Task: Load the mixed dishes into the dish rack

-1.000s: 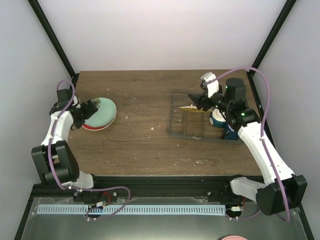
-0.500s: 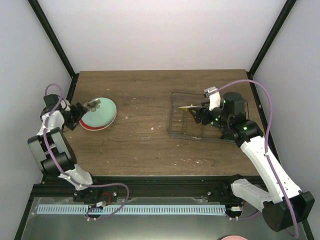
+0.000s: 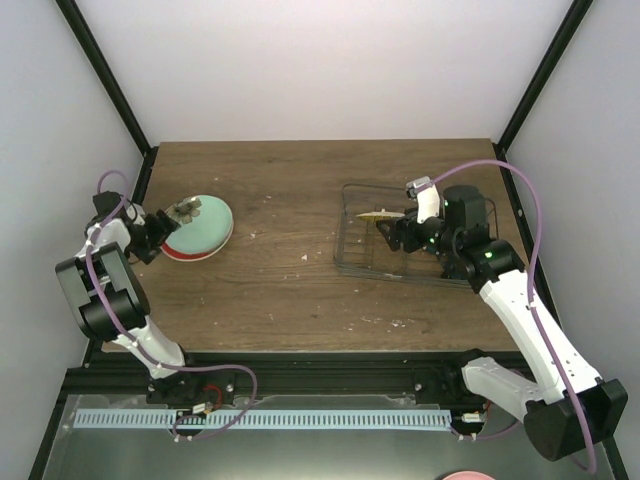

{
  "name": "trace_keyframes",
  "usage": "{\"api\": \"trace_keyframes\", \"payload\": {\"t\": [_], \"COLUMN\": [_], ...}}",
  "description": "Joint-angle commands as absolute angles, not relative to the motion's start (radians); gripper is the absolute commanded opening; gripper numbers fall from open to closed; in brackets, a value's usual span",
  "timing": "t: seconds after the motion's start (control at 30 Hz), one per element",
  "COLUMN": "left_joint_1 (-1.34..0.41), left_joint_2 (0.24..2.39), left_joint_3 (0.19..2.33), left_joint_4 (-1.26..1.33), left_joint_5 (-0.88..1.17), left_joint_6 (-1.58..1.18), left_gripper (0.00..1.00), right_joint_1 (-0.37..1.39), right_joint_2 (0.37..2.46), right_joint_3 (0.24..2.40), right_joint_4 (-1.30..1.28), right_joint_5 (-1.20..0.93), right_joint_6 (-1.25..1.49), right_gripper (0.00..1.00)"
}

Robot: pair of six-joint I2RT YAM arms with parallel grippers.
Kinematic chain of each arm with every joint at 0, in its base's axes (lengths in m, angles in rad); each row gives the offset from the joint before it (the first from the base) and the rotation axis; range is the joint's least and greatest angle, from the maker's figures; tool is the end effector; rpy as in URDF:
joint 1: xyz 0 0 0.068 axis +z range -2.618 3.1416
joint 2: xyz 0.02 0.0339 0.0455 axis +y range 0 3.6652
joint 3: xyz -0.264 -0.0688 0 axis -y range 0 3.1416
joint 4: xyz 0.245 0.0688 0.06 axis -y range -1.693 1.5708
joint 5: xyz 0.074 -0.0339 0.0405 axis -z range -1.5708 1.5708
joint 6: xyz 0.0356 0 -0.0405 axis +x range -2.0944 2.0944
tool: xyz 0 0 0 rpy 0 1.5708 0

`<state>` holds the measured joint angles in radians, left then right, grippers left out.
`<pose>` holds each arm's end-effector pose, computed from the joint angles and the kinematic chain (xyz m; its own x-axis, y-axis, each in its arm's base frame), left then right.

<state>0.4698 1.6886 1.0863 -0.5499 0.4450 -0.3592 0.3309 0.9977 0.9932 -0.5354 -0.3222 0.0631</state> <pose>0.3012 0.1358 0.1893 -0.6739 -0.6980 -0.2423 -0.5229 0.6822 -0.5111 0.1993 0.0804 0.3388 -0.5208 -0.1157 -0.8458 -0.5333 0.8178 0.2165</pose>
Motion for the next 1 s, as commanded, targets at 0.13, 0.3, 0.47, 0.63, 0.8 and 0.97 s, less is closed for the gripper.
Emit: {"api": "trace_keyframes", "payload": {"t": [0.13, 0.3, 0.47, 0.63, 0.8, 0.97], "left_joint_1": [0.468, 0.453, 0.434, 0.421, 0.408, 0.396], "left_joint_2": [1.726, 1.752, 1.756, 1.738, 1.758, 1.780], "left_joint_3": [1.125, 1.138, 1.165, 1.192, 1.199, 1.203], "left_joint_4": [-0.521, -0.515, -0.518, -0.547, -0.554, -0.580], "left_joint_5": [0.425, 0.425, 0.423, 0.405, 0.389, 0.314], "left_joint_6": [-0.325, -0.328, -0.333, -0.317, -0.311, -0.305], "left_gripper": [0.92, 0.92, 0.92, 0.92, 0.92, 0.92], "right_joint_1": [0.336, 0.336, 0.337, 0.338, 0.337, 0.337], "right_joint_2": [0.997, 0.986, 0.985, 0.977, 0.967, 0.966], "right_joint_3": [1.011, 1.004, 1.011, 1.005, 0.989, 0.980], "right_joint_4": [-0.527, -0.510, -0.528, -0.544, -0.552, -0.565], "right_joint_5": [-0.369, -0.382, -0.379, -0.371, -0.366, -0.359], "right_joint_6": [0.058, 0.064, 0.067, 0.078, 0.087, 0.089], "right_gripper": [0.98, 1.00, 1.00, 1.00, 1.00, 1.00]}}
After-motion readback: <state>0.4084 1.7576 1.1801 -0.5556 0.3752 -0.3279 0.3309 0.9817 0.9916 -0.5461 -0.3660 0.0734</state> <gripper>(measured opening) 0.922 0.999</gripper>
